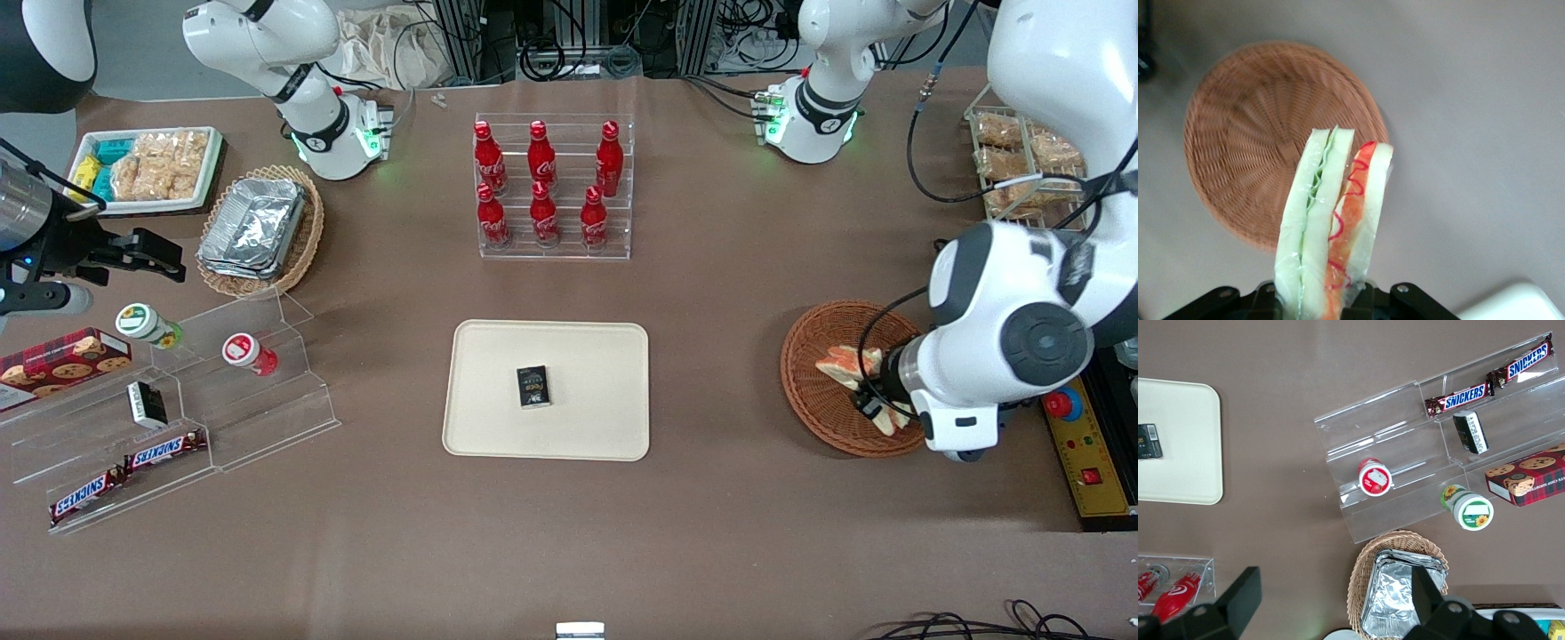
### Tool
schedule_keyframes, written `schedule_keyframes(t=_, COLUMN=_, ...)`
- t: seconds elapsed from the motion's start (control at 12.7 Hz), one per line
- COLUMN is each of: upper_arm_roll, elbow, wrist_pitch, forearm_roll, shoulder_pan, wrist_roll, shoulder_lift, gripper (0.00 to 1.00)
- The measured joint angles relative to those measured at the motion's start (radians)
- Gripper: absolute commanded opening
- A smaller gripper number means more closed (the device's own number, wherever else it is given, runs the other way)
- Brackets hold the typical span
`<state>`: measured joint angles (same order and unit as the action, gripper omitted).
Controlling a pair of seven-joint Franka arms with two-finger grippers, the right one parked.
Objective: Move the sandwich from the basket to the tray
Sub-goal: 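Lift the sandwich and carry it over the cream tray, then lower the sandwich onto the tray beside the tissue pack and release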
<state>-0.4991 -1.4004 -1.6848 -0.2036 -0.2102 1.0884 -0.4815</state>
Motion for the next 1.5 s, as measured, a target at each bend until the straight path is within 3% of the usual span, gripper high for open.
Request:
schedule_keyframes(t=0.32, upper_arm_roll=-0.137, elbow=0.079, wrist_pitch=0.055, forearm_roll=0.029, shoulder_pan=0.016, wrist_roll=-0.011, shoulder_lift=-0.007, gripper=0.00)
schedule_keyframes(t=0.55, upper_arm_roll=-0.152, elbow=0.084, wrist_pitch=-0.077, forearm_roll=0.020, shoulder_pan=0.120, wrist_roll=-0.005, shoulder_lift=-0.059, gripper=0.00)
schedule_keyframes(t=0.95, upper_arm_roll=-0.149, elbow=0.096, wrist_pitch=-0.266, forearm_roll=-0.201, shoulder_pan=0.306, wrist_roll=-0.006, shoulder_lift=-0.261, gripper=0.00)
schedule_keyframes(t=1.5, upper_arm_roll=-0.147, elbow=0.107, wrist_pitch=-0.328, forearm_roll=-0.291, shoulder_pan=0.362, wrist_roll=-0.144, shoulder_lift=-0.426, gripper=0.04)
